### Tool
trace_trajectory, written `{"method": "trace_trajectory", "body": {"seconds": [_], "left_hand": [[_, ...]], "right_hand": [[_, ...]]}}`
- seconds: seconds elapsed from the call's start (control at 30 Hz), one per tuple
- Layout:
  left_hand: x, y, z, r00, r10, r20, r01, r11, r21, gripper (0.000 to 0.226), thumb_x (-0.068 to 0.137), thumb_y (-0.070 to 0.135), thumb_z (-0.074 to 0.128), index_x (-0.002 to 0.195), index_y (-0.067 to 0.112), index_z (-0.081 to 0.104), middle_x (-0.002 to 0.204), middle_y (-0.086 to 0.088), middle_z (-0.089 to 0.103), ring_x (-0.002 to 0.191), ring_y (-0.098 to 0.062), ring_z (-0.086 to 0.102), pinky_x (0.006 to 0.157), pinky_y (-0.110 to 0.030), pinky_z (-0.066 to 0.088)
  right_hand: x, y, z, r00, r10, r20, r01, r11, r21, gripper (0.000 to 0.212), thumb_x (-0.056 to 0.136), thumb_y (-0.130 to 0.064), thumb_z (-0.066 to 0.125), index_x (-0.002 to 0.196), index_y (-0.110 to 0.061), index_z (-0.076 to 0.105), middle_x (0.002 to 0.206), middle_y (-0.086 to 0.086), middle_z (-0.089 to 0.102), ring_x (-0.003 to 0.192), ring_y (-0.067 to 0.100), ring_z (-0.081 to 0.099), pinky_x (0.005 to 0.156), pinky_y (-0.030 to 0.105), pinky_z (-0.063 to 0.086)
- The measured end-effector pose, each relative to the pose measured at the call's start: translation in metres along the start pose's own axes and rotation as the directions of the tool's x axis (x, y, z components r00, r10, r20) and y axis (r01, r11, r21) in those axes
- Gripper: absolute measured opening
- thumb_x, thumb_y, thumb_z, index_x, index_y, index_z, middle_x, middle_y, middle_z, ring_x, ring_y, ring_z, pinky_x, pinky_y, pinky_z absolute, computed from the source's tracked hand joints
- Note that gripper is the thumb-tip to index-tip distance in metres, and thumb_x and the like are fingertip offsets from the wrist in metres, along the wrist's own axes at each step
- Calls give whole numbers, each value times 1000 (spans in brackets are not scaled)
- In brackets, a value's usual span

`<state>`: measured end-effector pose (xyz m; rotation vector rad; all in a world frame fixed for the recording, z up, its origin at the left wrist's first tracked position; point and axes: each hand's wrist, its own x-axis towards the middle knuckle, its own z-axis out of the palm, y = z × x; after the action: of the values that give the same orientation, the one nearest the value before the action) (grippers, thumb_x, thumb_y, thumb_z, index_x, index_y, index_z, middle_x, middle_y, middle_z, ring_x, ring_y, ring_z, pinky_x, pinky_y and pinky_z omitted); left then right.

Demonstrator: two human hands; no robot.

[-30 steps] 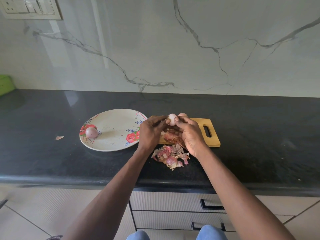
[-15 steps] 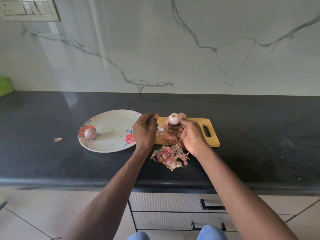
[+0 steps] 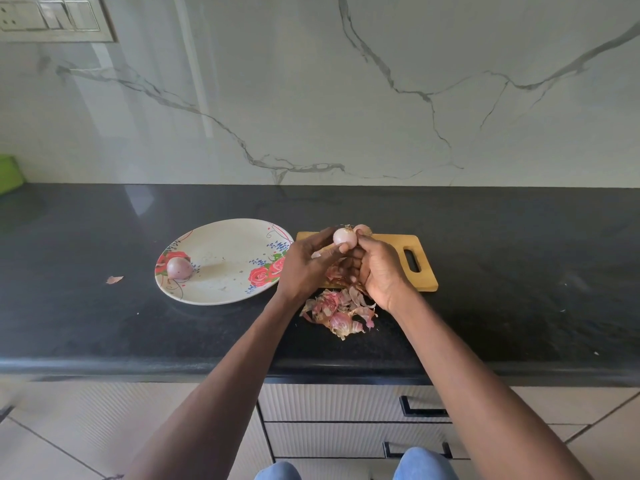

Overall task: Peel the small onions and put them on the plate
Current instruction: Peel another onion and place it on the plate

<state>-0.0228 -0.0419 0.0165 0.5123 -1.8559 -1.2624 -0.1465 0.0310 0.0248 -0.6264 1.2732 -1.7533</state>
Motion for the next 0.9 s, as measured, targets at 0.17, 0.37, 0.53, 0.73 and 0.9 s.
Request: {"method": "trace_trajectory", "body": {"seconds": [0.17, 0.37, 0.53, 0.73, 0.9], "left_hand": [[2, -5, -1, 997, -30, -78, 19, 990, -140, 21, 96, 18, 68, 116, 24, 70, 110, 4, 77, 107, -14, 71, 92, -30, 55], [4, -6, -2, 995, -78, -57, 70, 989, -134, 41, 98, 17, 65, 137, 7, 60, 121, -5, 72, 112, -16, 70, 94, -29, 56], [4, -4, -4, 997, -76, -6, 75, 988, -133, 38, 98, 14, 63, 136, 8, 61, 126, -6, 70, 115, -13, 68, 91, -22, 54], [0, -4, -5, 999, -41, 34, 44, 994, -98, 35, 99, 9, 61, 134, 3, 63, 118, -2, 73, 111, -14, 69, 88, -22, 54], [1, -9, -4, 999, -34, 7, 35, 995, -93, 38, 97, 15, 66, 133, 5, 64, 124, -7, 72, 116, -18, 68, 99, -37, 55]], "right_hand": [[9, 10, -2, 958, -280, -53, 214, 829, -516, 30, 104, -36, 51, 98, -16, 73, 98, 14, 74, 91, 27, 71, 84, 47, 58], [1, 10, 3, 922, -379, 80, 322, 635, -702, 40, 101, -51, 47, 87, -15, 59, 71, -3, 63, 65, 6, 62, 54, 14, 44], [1, 11, 1, 911, -393, 126, 362, 615, -701, 33, 106, -40, 43, 95, -19, 66, 62, -14, 53, 58, -4, 56, 52, 11, 39], [13, 16, 1, 877, -477, 67, 327, 488, -809, 55, 106, -44, 38, 95, -1, 70, 74, 21, 66, 66, 34, 61, 58, 46, 47], [22, 25, 1, 806, -591, 18, 308, 394, -866, 51, 107, -38, 43, 80, -2, 69, 68, 18, 68, 57, 30, 60, 48, 34, 42]]}}
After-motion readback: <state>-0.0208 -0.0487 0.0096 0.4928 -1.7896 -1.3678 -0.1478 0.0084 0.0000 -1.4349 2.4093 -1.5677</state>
